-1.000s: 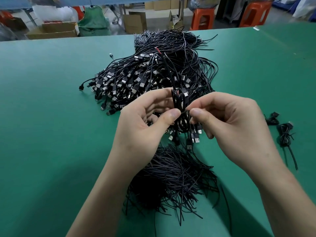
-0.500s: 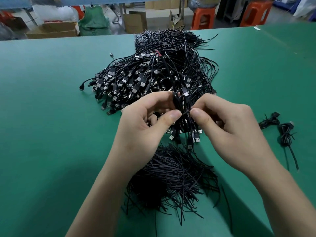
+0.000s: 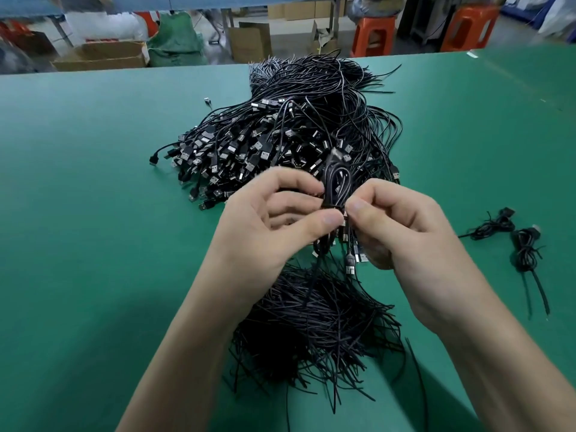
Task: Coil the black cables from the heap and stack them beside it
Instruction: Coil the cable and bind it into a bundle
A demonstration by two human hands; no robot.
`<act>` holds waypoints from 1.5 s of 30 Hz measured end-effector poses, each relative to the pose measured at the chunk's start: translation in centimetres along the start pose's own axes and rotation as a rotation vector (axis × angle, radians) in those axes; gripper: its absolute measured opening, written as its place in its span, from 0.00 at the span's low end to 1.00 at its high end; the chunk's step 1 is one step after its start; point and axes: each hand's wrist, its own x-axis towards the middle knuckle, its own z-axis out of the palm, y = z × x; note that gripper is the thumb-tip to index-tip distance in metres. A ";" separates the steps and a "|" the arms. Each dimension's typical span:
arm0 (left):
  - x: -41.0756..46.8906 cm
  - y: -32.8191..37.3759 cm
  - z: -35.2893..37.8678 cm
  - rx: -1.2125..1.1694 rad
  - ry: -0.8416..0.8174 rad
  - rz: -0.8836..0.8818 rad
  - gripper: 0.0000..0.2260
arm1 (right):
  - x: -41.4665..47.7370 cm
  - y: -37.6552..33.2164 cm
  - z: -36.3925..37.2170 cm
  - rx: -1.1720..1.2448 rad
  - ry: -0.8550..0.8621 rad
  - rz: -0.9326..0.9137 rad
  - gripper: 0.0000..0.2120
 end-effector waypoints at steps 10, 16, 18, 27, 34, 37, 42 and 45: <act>-0.2 0.0 0.9 0.477 0.131 0.368 0.13 | 0.1 0.0 0.3 0.624 -0.099 0.326 0.09; -0.5 -0.2 0.9 0.240 0.019 0.214 0.12 | 0.3 -0.3 -0.1 0.624 -0.012 0.322 0.08; -0.4 0.1 1.0 0.219 0.033 0.195 0.11 | 0.2 -0.3 -0.1 0.601 0.003 0.311 0.07; 0.0 -0.4 0.8 0.197 0.096 0.223 0.28 | 0.1 -0.4 0.0 0.552 -0.061 0.352 0.08; 0.0 -0.1 0.2 0.590 0.098 0.522 0.15 | 0.3 -0.4 0.1 0.750 -0.066 0.475 0.06; 0.1 -0.4 -0.1 0.607 0.057 0.558 0.12 | 0.3 -0.4 0.0 0.793 -0.055 0.504 0.08; 0.2 -1.1 0.3 0.612 0.038 0.583 0.13 | 0.4 -0.3 -0.1 0.804 -0.043 0.541 0.09; 0.2 -1.3 0.3 0.551 0.033 0.528 0.15 | 0.2 0.0 0.0 0.636 -0.050 0.444 0.12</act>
